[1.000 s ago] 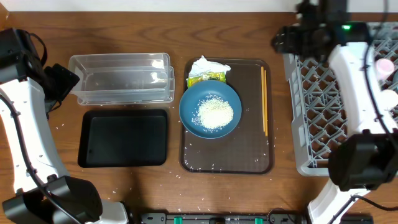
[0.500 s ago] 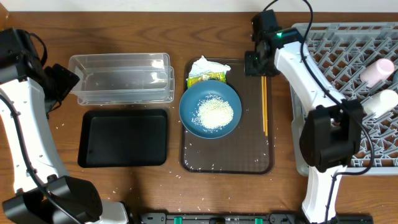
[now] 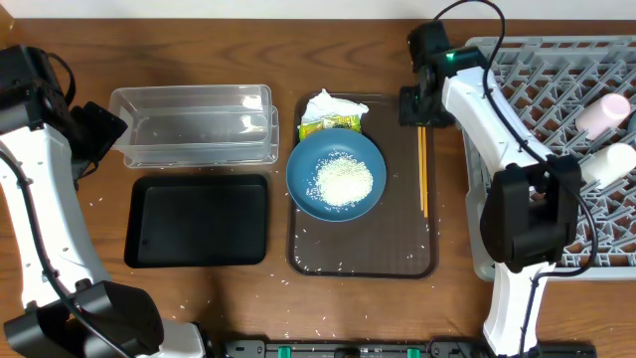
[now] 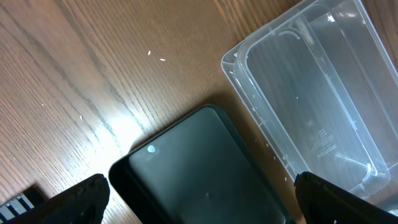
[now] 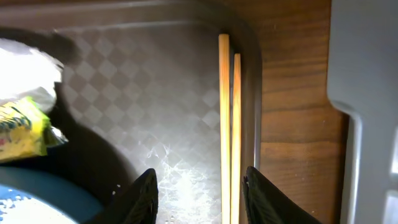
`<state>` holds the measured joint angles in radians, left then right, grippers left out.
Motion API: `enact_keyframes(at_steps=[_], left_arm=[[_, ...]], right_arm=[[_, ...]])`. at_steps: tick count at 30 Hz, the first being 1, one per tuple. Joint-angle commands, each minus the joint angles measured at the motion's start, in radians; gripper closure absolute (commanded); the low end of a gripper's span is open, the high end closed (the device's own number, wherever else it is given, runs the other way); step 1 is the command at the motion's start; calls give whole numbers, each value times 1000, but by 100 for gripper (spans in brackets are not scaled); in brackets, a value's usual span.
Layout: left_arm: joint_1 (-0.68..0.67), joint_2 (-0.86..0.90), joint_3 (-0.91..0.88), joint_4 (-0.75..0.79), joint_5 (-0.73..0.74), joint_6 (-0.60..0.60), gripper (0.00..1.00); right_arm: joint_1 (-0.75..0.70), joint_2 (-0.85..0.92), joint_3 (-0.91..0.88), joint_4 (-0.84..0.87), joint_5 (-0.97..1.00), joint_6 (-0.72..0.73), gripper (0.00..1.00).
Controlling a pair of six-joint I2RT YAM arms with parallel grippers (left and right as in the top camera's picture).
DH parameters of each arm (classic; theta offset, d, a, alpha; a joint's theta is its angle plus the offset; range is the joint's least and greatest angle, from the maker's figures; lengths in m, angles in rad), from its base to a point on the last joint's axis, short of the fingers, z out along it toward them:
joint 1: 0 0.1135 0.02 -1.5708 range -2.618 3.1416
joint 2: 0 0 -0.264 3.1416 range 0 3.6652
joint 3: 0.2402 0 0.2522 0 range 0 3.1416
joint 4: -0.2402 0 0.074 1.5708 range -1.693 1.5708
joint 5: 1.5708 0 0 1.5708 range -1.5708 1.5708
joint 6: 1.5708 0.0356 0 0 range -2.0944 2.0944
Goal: Sort waste into correct bins and load items into the dishwasher rack
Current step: 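Move the right gripper to the chopsticks on the brown tray, then grasp one chopstick and carry it into the rack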
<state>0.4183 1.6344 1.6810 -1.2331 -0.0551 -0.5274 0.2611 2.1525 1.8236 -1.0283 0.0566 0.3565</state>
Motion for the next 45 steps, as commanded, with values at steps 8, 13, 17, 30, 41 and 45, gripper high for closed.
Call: enact_keyframes(at_steps=[8, 13, 17, 30, 41, 45], left_arm=[[3, -14, 16, -5, -6, -9, 2], [3, -14, 16, -5, -6, -9, 2], [3, -14, 16, -5, -6, -9, 2], [3, -14, 16, -5, -6, -9, 2], [3, -14, 16, -5, -6, -9, 2], [3, -14, 16, -5, -6, -9, 2]], right_arm=[[2, 10, -153, 60, 12, 13, 55], [2, 10, -182, 95, -19, 9, 60], [2, 10, -183, 101, -20, 10, 61], [2, 10, -198, 125, -19, 10, 65], [2, 10, -238, 177, -25, 10, 66], [2, 10, -248, 187, -25, 10, 66]])
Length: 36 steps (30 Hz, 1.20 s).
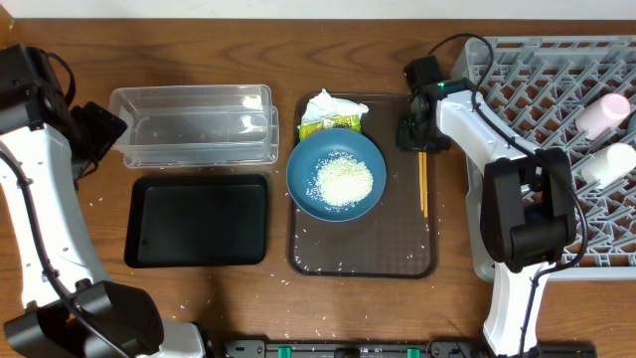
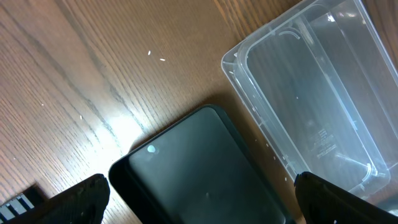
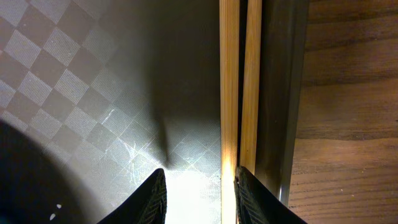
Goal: Sort waste into correct bins and load items into the dishwasher rack
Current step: 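Grasp one chopstick and carry it into the rack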
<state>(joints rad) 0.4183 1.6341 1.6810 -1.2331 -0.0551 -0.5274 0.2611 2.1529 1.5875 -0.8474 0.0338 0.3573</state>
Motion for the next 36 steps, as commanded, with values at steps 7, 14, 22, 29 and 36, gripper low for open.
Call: enact_keyframes(at_steps=[7, 14, 22, 29, 36], left_arm=[[3, -14, 16, -5, -6, -9, 2], [3, -14, 16, -5, -6, -9, 2], [3, -14, 16, -5, -6, -9, 2], [3, -14, 16, -5, -6, -9, 2], [3, -14, 16, -5, -6, -9, 2]], right_arm=[[2, 10, -46, 29, -6, 9, 67], [2, 10, -49, 29, -6, 10, 87], [-6, 1, 8, 0, -48, 9, 99], [-43, -4, 232, -163, -45, -58, 99], [-147, -5, 490, -282, 14, -171, 99]])
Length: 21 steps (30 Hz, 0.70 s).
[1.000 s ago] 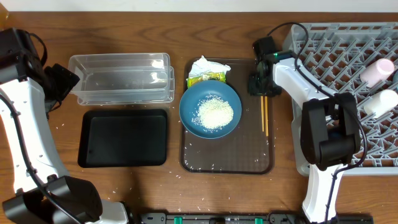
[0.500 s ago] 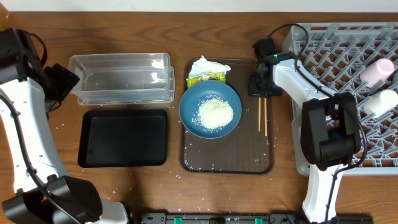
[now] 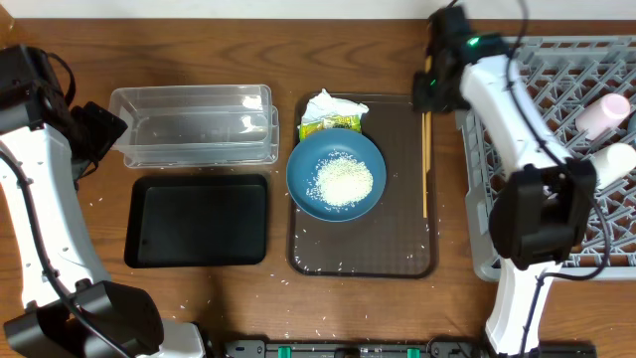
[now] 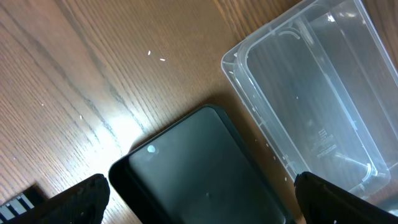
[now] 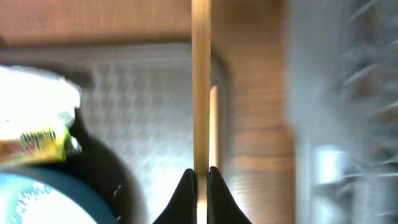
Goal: Sort waste into correct bins and load items into the dishwasher rack
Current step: 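Grasp one chopstick and carry it into the rack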
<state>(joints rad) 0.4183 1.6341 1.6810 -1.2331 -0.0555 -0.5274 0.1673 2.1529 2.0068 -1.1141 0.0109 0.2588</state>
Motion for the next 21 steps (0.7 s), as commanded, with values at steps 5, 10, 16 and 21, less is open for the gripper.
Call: enact_keyframes(at_steps=[5, 10, 16, 21], left_arm=[[3, -14, 16, -5, -5, -9, 2], [3, -14, 16, -5, -5, -9, 2], [3, -14, 16, -4, -5, -9, 2], [3, -14, 16, -5, -5, -9, 2]], right_arm=[[-158, -5, 138, -19, -3, -199, 99], [-229, -4, 130, -28, -71, -283, 99], [-269, -4, 103, -20, -75, -283, 99], [-281, -4, 46, 11, -80, -294, 99]])
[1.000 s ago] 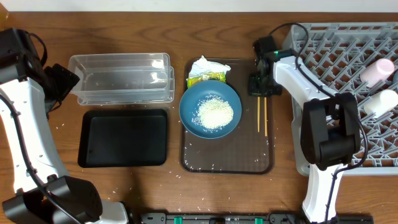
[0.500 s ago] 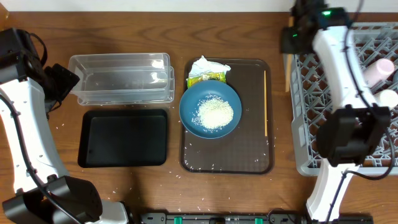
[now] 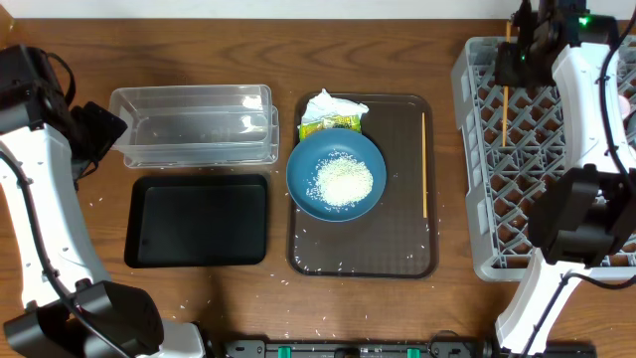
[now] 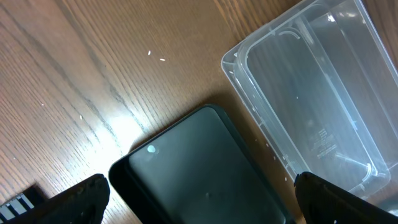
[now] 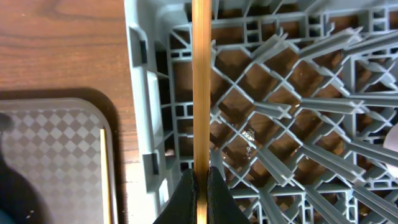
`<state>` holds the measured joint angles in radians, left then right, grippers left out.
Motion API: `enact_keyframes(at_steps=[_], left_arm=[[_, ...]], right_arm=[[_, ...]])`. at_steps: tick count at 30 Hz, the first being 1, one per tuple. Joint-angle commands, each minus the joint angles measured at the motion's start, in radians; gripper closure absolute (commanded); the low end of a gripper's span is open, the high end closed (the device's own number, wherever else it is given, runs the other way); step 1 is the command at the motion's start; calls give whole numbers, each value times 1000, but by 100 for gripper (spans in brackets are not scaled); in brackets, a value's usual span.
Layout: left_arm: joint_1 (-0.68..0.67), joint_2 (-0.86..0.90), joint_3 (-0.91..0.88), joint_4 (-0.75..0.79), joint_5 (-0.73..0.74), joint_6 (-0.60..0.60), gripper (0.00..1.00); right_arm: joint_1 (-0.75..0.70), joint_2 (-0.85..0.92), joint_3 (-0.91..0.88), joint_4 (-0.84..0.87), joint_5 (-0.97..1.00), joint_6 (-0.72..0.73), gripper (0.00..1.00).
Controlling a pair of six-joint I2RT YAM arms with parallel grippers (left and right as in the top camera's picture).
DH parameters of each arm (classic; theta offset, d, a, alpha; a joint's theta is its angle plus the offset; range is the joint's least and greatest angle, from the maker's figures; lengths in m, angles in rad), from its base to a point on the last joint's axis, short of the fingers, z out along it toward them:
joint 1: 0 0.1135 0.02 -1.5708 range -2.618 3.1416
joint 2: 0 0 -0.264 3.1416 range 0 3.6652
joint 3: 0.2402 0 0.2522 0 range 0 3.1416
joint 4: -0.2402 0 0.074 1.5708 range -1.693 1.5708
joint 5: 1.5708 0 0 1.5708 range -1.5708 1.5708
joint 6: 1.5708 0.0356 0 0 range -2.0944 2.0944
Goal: Sort waste into correct bins and load items into the dishwasher rack
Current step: 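Grasp one chopstick and carry it into the rack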
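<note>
My right gripper (image 5: 201,177) (image 3: 509,62) is shut on one wooden chopstick (image 5: 200,87) (image 3: 505,104), held over the far left part of the grey dishwasher rack (image 3: 477,189). The other chopstick (image 3: 424,164) (image 5: 103,171) lies along the right side of the brown tray (image 3: 407,261). On that tray sit a blue bowl of rice (image 3: 336,175) and a crumpled white and yellow wrapper (image 3: 330,112). My left gripper (image 4: 199,199) hangs open over the black bin (image 4: 205,168) (image 3: 197,221), beside the clear plastic bin (image 3: 194,124) (image 4: 311,93).
Rice grains are scattered on the wooden table near the black bin and the tray's front edge. A pink cup (image 5: 393,134) shows at the rack's right edge in the right wrist view.
My right gripper has moved right from the tray's far right corner to over the rack, carrying the chopstick with it. The left arm has not moved.
Both chopsticks first lay together on the tray's right side with my right gripper open above them. Then the gripper was low around one stick. After that it held one chopstick above the tray, and now holds it over the rack. The left arm stayed still.
</note>
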<state>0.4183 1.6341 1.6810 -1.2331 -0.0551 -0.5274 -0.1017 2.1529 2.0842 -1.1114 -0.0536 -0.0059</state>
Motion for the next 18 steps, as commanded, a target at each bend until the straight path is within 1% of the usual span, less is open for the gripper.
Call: enact_keyframes(at_steps=[1, 3, 9, 11, 14, 18], left_arm=[[3, -14, 16, -5, -6, -9, 2], [3, -14, 16, -5, -6, -9, 2], [3, -14, 16, -5, -6, -9, 2], [3, -14, 16, -5, -6, -9, 2], [3, -14, 16, -4, -6, -9, 2], [3, -14, 16, -5, -6, -9, 2]], right_arm=[[-11, -4, -47, 22, -16, -29, 99], [-10, -4, -74, 45, -30, -29, 95], [-5, -4, -108, 56, -76, -25, 70], [-5, -4, -107, 55, -83, -19, 65], [-5, -5, -94, 30, -90, 20, 64], [18, -16, -44, -39, -141, 24, 65]])
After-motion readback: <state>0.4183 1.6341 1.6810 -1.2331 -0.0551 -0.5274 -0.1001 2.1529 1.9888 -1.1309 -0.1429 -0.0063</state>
